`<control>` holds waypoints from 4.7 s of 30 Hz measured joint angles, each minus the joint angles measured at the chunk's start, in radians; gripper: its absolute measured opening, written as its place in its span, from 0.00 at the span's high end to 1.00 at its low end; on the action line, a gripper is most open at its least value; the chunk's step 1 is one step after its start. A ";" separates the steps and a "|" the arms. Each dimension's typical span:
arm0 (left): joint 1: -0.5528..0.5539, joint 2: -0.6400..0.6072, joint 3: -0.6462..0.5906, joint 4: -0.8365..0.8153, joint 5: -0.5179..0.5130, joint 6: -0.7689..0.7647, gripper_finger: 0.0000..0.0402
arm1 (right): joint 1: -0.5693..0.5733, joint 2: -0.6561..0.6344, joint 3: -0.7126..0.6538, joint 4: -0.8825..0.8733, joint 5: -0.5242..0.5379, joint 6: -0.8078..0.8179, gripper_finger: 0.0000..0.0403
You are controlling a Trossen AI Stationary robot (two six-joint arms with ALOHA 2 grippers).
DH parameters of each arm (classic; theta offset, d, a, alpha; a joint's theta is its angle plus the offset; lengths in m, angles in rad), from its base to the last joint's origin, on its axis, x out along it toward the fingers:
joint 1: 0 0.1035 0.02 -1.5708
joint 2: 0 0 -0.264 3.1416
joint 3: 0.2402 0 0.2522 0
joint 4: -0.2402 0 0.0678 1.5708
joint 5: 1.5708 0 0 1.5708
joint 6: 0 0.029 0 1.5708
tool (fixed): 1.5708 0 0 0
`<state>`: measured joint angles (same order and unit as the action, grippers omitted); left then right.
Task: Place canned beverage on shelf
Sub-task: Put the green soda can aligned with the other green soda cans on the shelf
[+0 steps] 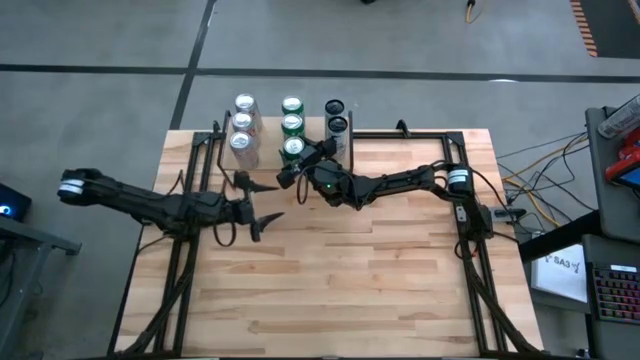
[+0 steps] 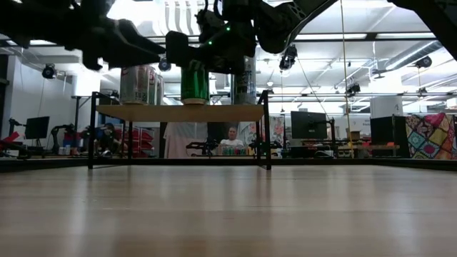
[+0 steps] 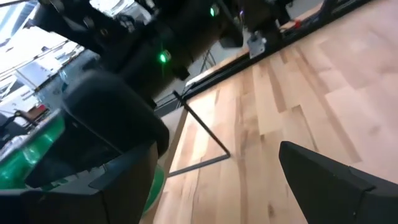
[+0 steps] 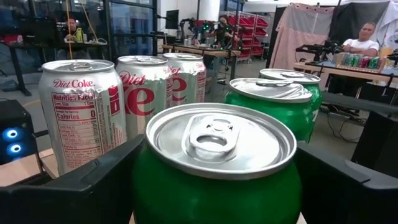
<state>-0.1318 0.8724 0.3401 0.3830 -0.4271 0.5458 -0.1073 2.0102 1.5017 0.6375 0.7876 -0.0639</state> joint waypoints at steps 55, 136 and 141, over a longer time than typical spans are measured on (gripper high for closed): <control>0.130 0.616 0.001 0.735 -0.137 -0.034 0.31 | 0.016 -0.003 0.018 0.004 -0.002 -0.043 0.15; 0.147 0.650 0.011 0.813 -0.218 -0.114 0.31 | 0.147 -0.303 0.018 -0.702 -0.067 0.076 0.66; 0.148 0.650 0.011 0.813 -0.218 -0.114 0.31 | 0.142 -0.281 0.017 -0.733 -0.099 0.075 0.94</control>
<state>0.0158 1.5227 0.3511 1.1965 -0.6453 0.4316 0.0345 1.7295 1.5185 -0.0956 0.6888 0.0115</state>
